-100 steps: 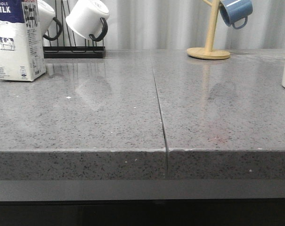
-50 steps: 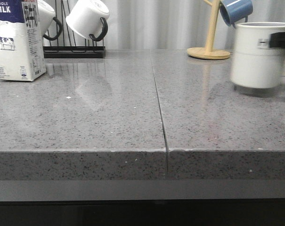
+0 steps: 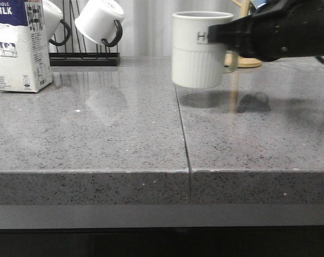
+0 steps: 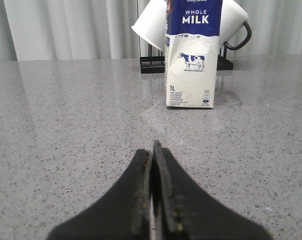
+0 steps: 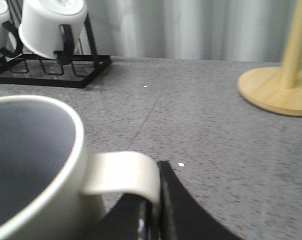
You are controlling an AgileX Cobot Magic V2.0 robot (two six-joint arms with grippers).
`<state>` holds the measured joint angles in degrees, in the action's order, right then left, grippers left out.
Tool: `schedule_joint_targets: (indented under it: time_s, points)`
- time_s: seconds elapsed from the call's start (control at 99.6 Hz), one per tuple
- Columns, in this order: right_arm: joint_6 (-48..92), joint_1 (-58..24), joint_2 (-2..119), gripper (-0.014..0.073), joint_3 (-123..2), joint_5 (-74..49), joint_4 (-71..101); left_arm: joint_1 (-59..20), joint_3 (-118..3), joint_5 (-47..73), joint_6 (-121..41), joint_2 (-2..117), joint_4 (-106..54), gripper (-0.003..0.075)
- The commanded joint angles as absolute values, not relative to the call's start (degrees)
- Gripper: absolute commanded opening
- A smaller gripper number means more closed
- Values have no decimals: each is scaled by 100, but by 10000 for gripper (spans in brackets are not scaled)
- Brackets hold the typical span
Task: Place milk next to cup
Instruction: 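Slide the held mug toward the table centre and set it down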
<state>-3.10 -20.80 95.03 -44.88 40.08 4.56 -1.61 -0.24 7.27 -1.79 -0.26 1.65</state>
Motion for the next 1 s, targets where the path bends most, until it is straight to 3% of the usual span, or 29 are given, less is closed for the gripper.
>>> schedule_joint_targets:
  time_s: [0.0, 0.401, 0.692, 0.994]
  points:
    - [-341, -2182, 9496, -67, -4844, 4534, 400, -152, 225, 277, -132, -183, 152, -20]
    - [-335, -2253, 9887, -57, -5054, 4471, 400, -152, 225, 277, -132, -183, 152, -20]
    - [-335, -2253, 9887, 199, -5054, 4252, 400, -152, 225, 277, -132, -183, 152, -20]
    - [-335, -2253, 9814, 205, -4759, 4275, 400, -152, 225, 277, -132, -183, 152, -20]
